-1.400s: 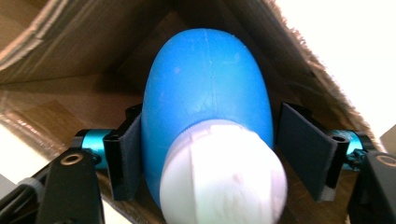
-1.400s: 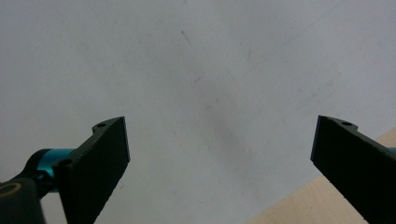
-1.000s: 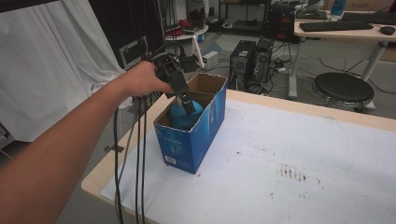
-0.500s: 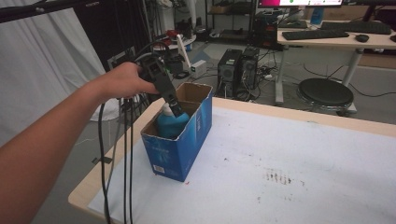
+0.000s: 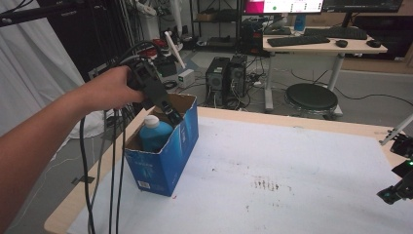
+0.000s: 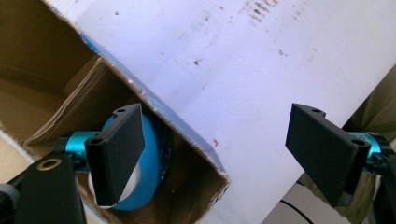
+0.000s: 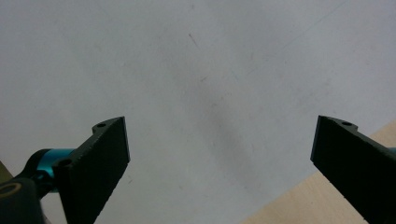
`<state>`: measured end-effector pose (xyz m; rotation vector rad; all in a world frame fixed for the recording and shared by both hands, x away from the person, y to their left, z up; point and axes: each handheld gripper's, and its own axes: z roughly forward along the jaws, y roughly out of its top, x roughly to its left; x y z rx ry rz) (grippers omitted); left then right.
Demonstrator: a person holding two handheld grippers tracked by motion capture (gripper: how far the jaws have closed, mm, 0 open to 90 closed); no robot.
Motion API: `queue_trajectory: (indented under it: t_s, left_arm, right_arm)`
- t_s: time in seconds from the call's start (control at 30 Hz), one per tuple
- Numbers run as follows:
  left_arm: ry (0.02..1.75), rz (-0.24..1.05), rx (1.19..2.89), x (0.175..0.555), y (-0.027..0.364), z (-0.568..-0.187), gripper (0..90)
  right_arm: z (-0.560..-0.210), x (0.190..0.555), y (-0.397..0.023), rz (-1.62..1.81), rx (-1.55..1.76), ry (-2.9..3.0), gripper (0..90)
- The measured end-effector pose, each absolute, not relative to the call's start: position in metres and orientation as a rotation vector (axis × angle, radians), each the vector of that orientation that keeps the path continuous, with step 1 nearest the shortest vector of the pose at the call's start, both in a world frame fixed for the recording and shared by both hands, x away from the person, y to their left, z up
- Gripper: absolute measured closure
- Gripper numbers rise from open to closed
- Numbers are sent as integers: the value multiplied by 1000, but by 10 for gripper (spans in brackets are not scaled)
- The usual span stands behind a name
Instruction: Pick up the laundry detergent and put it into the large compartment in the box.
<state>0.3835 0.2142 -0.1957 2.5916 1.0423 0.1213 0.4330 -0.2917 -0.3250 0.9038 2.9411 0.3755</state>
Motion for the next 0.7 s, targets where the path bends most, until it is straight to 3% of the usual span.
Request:
queue_trajectory:
  t_s: [0.2,0.23,0.47,0.53,0.7]
  left_arm:
    - [1003,115,2653,385,199,-199,189]
    - [1008,124,2665,385,196,-200,117]
    - [939,106,2679,386,184,-206,117]
    - [934,104,2674,387,180,-208,53]
    - [900,112,2696,387,169,-212,16]
  right_arm:
    - [-323,431,-292,386,903,2935,36]
    - [-322,430,-292,384,905,2934,36]
    - [-320,428,-293,394,904,2926,36]
    - [-319,427,-294,402,901,2921,36]
    - [-317,425,-295,413,885,2916,36]
